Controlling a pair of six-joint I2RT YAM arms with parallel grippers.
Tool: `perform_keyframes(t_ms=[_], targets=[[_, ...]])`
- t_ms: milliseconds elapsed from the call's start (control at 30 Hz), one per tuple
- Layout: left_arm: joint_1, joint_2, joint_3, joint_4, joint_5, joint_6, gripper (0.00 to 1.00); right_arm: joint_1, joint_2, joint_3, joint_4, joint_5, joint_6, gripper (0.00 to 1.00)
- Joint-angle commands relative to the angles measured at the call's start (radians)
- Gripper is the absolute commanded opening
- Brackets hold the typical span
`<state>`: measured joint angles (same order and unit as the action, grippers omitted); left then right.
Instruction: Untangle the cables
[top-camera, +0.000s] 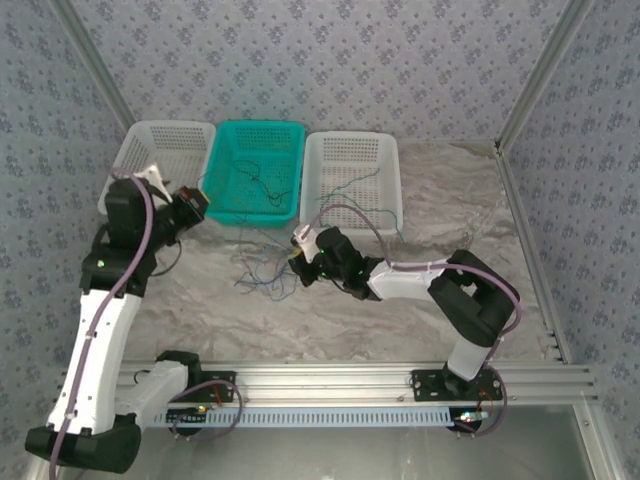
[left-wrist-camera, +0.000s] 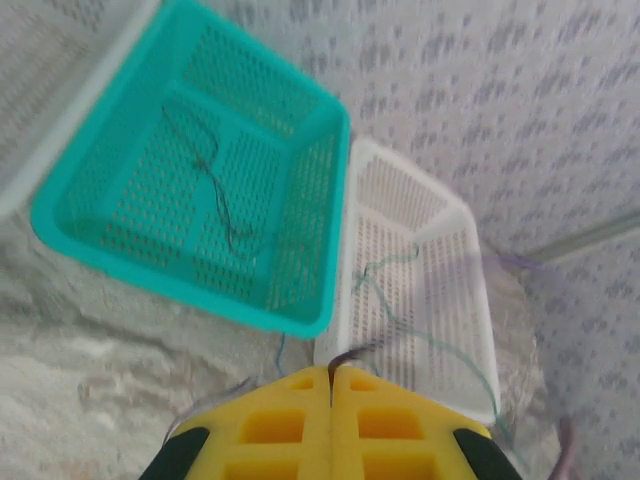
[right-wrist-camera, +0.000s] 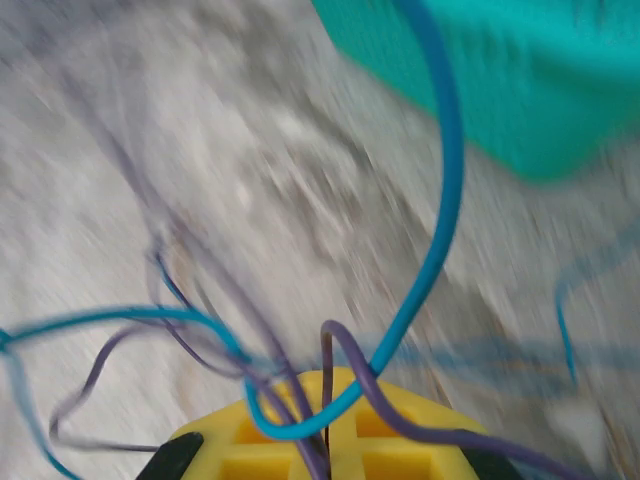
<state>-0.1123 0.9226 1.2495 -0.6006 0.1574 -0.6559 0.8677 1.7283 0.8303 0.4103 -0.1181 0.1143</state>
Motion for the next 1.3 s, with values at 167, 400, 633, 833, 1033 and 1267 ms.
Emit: perform_keyframes(t_ms=[167, 400, 633, 833, 1033, 1267], targets=[[0.090, 0.049, 0.210, 0.181, 0.003, 0.027, 0.00, -0.035, 0.021, -0.106, -0.193, 0.048, 0.002, 0.01], [0.070, 0.066, 0.083, 0.201, 0.203, -0.025, 0.07, -0.033, -0.043, -0.136, -0.152, 0.026, 0.006, 0.00], [-0.127, 0.003, -0.311, 0.177, 0.111, -0.043, 0.38, -0.033, -0.074, -0.124, -0.169, 0.019, 0.000, 0.00], [-0.238, 0.119, -0.560, 0.468, 0.140, -0.170, 0.48, -0.030, -0.061, -0.100, -0.188, 0.001, 0.002, 0.00], [-0.325, 0.389, -0.530, 0.717, 0.118, -0.181, 0.75, -0.025, -0.066, -0.095, -0.202, 0.001, 0.005, 0.00], [-0.345, 0.604, -0.465, 0.854, 0.041, -0.187, 0.86, -0.019, -0.079, -0.100, -0.211, 0.014, 0.010, 0.00]])
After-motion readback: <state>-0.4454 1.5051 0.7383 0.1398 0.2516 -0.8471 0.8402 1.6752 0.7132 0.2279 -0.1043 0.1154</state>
